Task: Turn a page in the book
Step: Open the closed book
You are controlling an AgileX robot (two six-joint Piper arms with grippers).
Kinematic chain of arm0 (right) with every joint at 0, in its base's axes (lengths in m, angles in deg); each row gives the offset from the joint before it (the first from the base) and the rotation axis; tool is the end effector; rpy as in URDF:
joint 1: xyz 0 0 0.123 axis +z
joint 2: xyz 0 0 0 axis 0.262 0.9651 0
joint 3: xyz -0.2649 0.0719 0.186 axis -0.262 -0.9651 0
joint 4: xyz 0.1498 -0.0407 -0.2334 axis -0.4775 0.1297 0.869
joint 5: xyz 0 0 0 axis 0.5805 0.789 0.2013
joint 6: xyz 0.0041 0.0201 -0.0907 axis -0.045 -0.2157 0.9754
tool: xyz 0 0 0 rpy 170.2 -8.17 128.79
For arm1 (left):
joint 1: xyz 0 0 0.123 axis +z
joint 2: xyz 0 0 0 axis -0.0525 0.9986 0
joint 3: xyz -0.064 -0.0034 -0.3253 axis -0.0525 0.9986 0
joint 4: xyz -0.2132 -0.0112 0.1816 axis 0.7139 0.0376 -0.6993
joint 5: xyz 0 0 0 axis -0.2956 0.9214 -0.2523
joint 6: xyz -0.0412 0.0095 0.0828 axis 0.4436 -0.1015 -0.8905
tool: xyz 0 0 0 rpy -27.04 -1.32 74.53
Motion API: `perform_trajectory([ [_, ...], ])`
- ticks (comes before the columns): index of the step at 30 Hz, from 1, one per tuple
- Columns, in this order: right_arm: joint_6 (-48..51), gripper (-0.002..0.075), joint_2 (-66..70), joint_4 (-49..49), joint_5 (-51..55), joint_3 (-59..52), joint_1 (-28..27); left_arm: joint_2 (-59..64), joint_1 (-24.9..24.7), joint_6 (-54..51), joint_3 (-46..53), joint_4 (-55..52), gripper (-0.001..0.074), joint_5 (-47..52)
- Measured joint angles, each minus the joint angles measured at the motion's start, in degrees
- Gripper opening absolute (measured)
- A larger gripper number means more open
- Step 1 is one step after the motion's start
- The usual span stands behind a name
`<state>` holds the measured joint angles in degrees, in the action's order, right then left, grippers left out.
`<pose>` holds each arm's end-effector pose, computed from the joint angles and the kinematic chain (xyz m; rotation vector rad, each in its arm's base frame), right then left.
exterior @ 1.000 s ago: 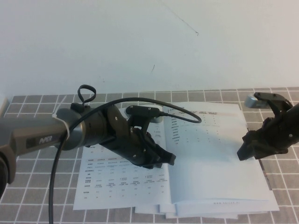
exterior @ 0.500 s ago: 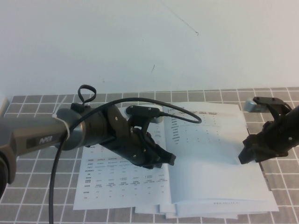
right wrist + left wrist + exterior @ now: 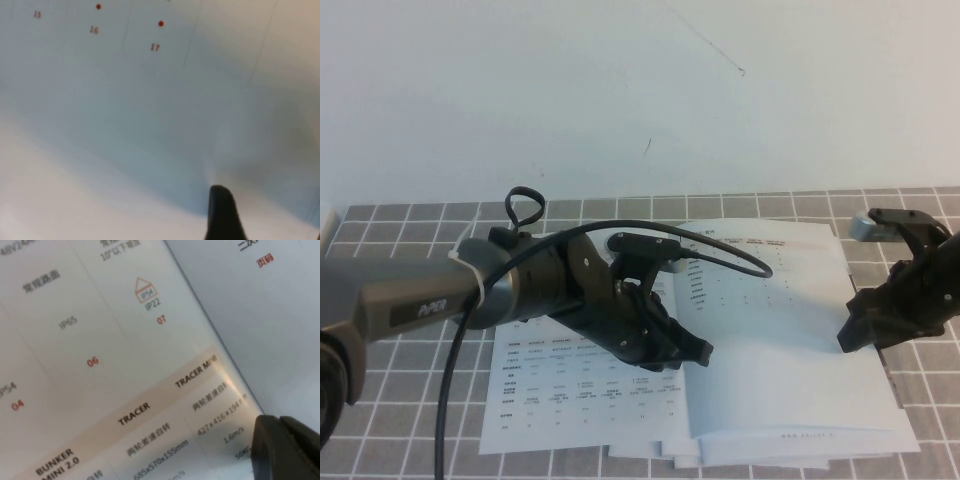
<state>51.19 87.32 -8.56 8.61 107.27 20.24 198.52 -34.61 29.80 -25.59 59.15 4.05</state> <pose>0.4135 0.0697 0.1548 -0.4208 2.8273 0.5122 0.3680 -0.2549 0.1817 0.5464 2.5841 -0.6148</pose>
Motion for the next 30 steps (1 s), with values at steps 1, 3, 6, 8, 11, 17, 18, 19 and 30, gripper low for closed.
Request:
perform_trajectory([
  [1,0.00,0.0400,0.00,-0.30,0.11,0.00,0.00,0.00,0.00,0.00,0.00,0.00,-0.0003,0.09],
  [3,0.30,0.0400,0.00,-1.08,0.41,0.00,0.00,0.00,0.00,0.00,0.00,0.00,-0.0003,0.09],
  [6,2.66,0.0400,0.00,-3.13,1.61,0.00,-0.09,0.00,0.00,0.00,0.00,0.00,-0.0003,0.11],
  [8,4.67,0.0400,0.12,-5.53,2.33,0.00,-0.22,0.00,0.00,0.00,0.00,-0.04,-0.0003,0.11],
  [11,6.79,0.0400,0.12,-8.66,3.07,0.00,-0.39,0.00,0.00,0.00,0.00,-0.27,-0.0003,0.21],
  [17,7.63,0.0400,0.12,-9.89,3.83,0.00,-0.63,0.00,0.00,0.00,0.00,-0.60,-0.0003,0.33],
  [18,7.63,0.0400,0.12,-9.89,3.92,0.00,-0.63,0.00,0.00,0.00,0.00,-0.69,-0.0003,0.33],
  [19,7.63,0.0400,-0.14,-10.01,4.04,0.00,-0.63,0.00,0.00,0.00,0.00,-0.69,-0.0003,0.33],
  [30,7.72,0.0394,-5.87,-12.62,6.83,0.00,-0.63,0.00,0.00,0.00,0.00,-0.46,-0.0003,0.33],
])
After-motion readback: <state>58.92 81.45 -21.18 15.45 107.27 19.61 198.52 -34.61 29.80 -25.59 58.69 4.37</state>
